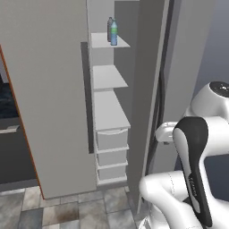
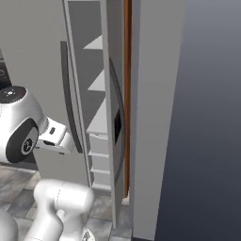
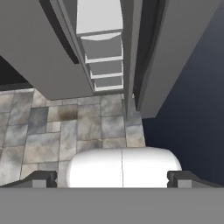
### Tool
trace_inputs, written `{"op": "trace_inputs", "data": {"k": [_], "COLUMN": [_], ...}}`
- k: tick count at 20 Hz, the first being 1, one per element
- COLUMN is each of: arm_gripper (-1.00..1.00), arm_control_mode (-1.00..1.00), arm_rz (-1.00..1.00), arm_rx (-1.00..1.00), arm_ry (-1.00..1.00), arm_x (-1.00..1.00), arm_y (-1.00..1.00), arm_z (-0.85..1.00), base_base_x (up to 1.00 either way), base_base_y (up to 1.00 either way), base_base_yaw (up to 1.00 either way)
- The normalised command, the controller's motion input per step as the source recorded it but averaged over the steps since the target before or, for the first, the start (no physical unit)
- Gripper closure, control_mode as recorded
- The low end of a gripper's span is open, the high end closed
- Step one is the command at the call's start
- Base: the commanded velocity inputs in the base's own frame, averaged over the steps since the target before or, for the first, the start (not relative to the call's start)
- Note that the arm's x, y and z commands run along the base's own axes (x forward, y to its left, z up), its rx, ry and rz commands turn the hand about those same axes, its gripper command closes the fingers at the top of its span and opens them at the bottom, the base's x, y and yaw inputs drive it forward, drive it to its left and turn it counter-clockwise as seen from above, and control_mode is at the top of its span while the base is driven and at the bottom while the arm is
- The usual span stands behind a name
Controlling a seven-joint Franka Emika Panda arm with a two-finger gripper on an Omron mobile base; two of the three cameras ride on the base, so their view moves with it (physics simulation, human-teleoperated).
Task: Take the bottled waters from the counter and place them in the freezer to freeze. Close the freezer door after placing the bottles.
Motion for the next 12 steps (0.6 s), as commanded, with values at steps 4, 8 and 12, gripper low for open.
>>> {"op": "trace_inputs", "data": {"k": [4, 8, 12], "arm_gripper": [-1.00, -1.00, -1.00], "arm_control_mode": [1.00, 1.00, 1.00], "arm_rz": [0.00, 0.00, 0.00], "arm_rx": [0.00, 0.00, 0.00], "arm_ry": [0.00, 0.00, 0.00], "arm_x": [0.00, 0.00, 0.00], "arm_y": [0.00, 0.00, 0.00], "arm_z": [0.00, 0.00, 0.00], "base_base_x": [0.19, 0.09, 0.05], "base_base_y": [-0.19, -0.14, -0.13], "base_base_yaw": [0.00, 0.00, 0.00]}}
